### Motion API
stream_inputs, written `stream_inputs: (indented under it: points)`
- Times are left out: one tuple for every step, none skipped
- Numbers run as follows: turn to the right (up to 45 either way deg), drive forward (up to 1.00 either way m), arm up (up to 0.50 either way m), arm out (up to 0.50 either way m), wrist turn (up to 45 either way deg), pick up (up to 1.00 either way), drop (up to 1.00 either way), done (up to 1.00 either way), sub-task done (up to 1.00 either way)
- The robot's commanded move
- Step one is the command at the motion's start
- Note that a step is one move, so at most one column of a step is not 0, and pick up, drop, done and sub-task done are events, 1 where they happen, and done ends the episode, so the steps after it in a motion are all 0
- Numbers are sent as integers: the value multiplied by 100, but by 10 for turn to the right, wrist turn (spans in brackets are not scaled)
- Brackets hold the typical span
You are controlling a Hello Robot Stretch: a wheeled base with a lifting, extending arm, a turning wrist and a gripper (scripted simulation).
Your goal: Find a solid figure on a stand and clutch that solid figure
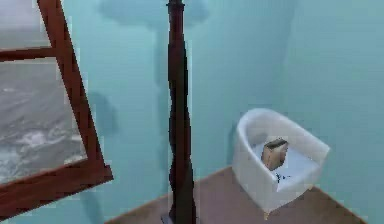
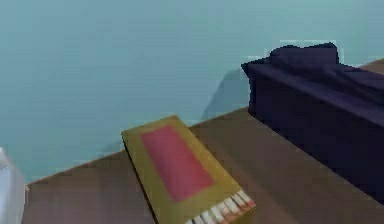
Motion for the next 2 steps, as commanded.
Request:
stream_inputs:
  points:
    - [-450, 0, 0, 0, 0, 0, 0, 0, 0]
    - [-450, 0, 0, 0, 0, 0, 0, 0, 0]
